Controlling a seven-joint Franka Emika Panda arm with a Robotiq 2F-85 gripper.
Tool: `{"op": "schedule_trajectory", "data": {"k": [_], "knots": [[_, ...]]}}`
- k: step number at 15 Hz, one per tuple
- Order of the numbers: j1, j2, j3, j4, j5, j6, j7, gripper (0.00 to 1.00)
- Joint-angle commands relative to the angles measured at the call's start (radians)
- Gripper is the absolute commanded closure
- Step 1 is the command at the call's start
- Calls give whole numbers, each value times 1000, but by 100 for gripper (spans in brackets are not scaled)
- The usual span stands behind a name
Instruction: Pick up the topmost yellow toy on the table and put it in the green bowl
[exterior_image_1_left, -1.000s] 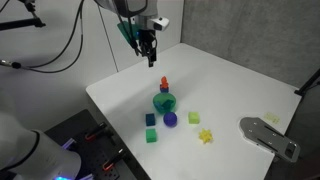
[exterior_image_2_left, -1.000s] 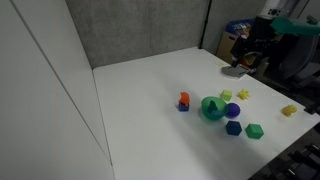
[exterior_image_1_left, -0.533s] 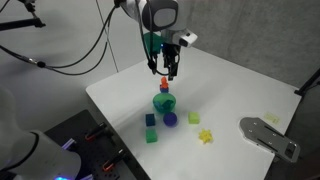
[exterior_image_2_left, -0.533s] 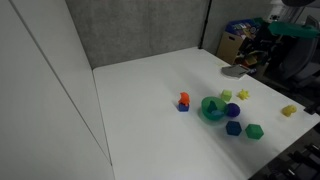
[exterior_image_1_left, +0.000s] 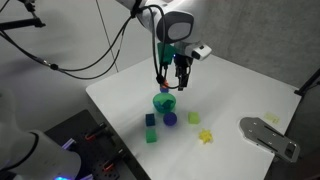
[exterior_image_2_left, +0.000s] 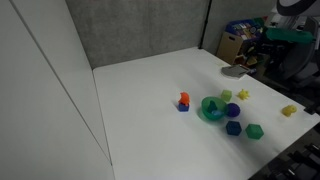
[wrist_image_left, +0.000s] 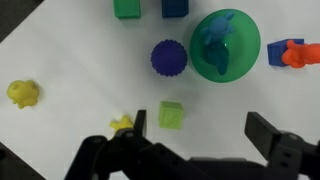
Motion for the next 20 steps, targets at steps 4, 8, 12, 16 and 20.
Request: {"op": "schedule_trajectory", "data": {"k": [4, 8, 12, 16, 20], "knots": [[8, 7, -5, 6, -10, 51, 43, 0], [-6, 72, -32, 76, -7, 130, 115, 0], [-17, 184, -71, 167, -9, 163, 162, 0], [-26, 307, -103, 232, -5, 199, 167, 0], [-49, 430, -118, 279, -1, 247, 133, 0]]}}
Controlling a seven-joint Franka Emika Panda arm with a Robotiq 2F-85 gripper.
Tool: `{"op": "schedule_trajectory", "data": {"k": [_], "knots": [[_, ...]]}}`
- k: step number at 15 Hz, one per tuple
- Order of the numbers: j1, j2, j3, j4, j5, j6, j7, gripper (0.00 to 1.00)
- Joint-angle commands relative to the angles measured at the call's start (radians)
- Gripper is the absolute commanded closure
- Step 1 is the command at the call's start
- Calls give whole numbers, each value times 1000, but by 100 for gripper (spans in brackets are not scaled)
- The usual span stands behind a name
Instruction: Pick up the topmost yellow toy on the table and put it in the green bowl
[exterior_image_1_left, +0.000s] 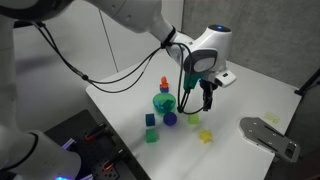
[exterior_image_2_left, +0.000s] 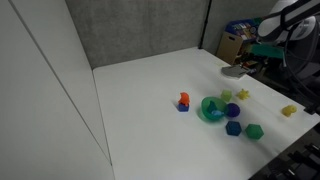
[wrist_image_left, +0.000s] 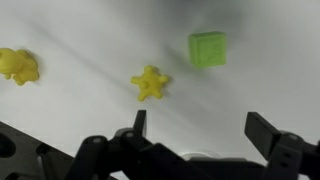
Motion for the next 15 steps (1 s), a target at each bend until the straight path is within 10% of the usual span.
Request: {"op": "schedule_trajectory", "data": {"k": [1, 15], "knots": [[-26, 119, -11, 78, 1, 42, -14, 0], [-59, 410, -31, 200, 25, 202, -47, 0]]}}
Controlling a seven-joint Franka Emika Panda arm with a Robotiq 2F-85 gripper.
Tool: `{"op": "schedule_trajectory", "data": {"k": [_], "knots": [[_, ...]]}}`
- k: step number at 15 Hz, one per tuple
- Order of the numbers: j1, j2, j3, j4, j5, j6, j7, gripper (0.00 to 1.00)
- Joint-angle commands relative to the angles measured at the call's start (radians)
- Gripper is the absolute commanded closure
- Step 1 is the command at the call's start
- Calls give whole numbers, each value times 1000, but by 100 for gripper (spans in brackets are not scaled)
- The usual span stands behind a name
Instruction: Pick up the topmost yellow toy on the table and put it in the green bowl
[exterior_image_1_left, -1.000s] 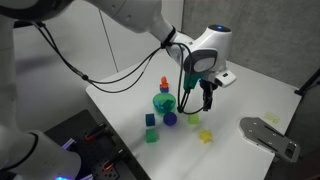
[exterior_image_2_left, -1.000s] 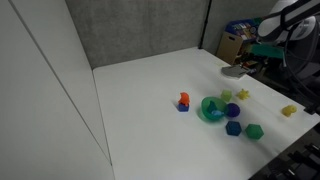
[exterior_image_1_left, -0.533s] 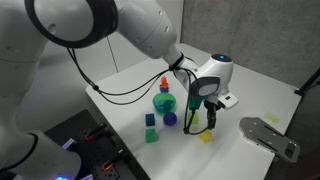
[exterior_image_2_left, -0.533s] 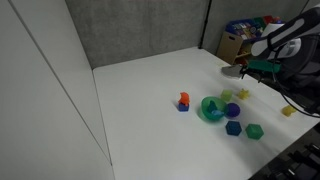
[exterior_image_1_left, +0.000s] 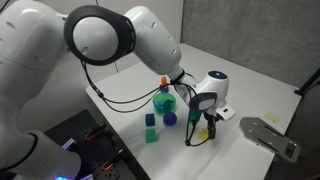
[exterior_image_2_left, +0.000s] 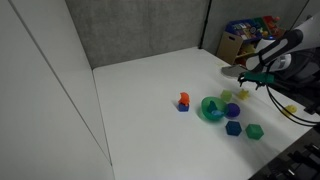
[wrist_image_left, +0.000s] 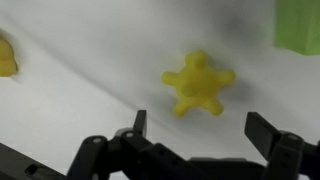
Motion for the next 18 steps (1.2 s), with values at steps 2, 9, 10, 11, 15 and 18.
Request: {"op": "schedule_trajectory", "data": {"k": [2, 9, 10, 11, 15, 18], "knots": [[-20, 50, 17, 47, 29, 32, -45, 0], [-20, 86, 29, 66, 50, 44, -54, 0], [-18, 97, 28, 74, 51, 46, -49, 0], [-16, 106, 26, 80, 53, 50, -44, 0], [-8, 136, 19, 103, 55, 63, -34, 25], [5, 144, 10, 110, 55, 55, -20, 44]]}}
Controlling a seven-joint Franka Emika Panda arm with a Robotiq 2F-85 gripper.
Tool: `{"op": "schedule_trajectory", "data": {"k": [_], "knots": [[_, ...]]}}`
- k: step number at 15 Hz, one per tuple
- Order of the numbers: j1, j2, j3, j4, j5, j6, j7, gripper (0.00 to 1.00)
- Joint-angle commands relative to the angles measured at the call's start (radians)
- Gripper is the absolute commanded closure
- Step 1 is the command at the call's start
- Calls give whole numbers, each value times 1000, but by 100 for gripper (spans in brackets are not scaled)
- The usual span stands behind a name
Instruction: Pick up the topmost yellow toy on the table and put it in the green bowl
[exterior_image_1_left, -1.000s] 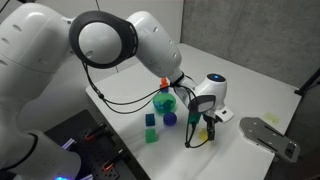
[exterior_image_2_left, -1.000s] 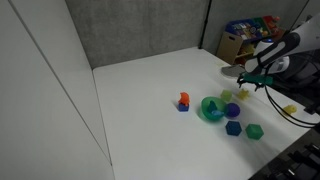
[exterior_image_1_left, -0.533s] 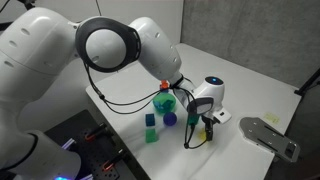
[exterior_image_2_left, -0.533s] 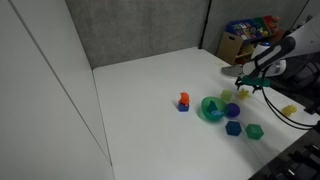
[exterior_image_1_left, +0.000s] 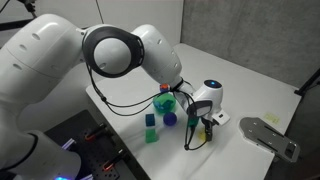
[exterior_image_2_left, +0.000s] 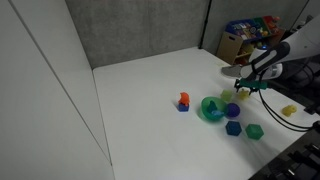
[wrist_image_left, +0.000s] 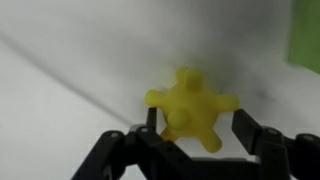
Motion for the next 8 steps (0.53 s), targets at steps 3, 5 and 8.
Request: {"op": "schedule_trajectory", "data": {"k": [3, 5, 8], "knots": [[10, -7, -1, 17, 28, -11, -4, 68], [15, -46, 2, -2, 37, -29, -3, 77], [31, -119, 2, -34, 53, -33, -1, 82]]}}
